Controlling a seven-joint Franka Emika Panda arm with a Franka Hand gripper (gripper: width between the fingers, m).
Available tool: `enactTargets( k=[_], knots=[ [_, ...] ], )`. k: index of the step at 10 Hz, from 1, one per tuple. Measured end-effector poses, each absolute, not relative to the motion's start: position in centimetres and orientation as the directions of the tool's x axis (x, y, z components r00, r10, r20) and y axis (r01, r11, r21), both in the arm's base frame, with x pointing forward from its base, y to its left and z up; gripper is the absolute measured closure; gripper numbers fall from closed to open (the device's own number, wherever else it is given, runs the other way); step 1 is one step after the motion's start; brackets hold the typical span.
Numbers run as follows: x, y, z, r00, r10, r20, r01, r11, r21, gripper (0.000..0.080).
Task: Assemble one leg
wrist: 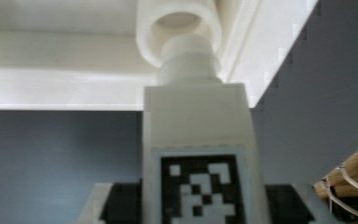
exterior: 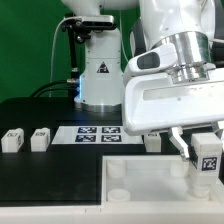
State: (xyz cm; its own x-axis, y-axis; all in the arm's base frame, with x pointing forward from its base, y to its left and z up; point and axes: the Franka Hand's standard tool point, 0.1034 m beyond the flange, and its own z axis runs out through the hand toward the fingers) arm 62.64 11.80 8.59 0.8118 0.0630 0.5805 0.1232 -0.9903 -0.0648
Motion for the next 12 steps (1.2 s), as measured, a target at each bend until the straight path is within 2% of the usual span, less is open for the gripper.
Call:
enactTargets(
  k=[7,12],
  knots=[
    [61.7,11.4,7.2,0.820,0.078,0.567,0.131,-0.990,-0.054,0.0507],
    [62.7,11.5,7.2,0.814,0.074,0.577,0.130,-0.990,-0.056,0.0507]
  ],
)
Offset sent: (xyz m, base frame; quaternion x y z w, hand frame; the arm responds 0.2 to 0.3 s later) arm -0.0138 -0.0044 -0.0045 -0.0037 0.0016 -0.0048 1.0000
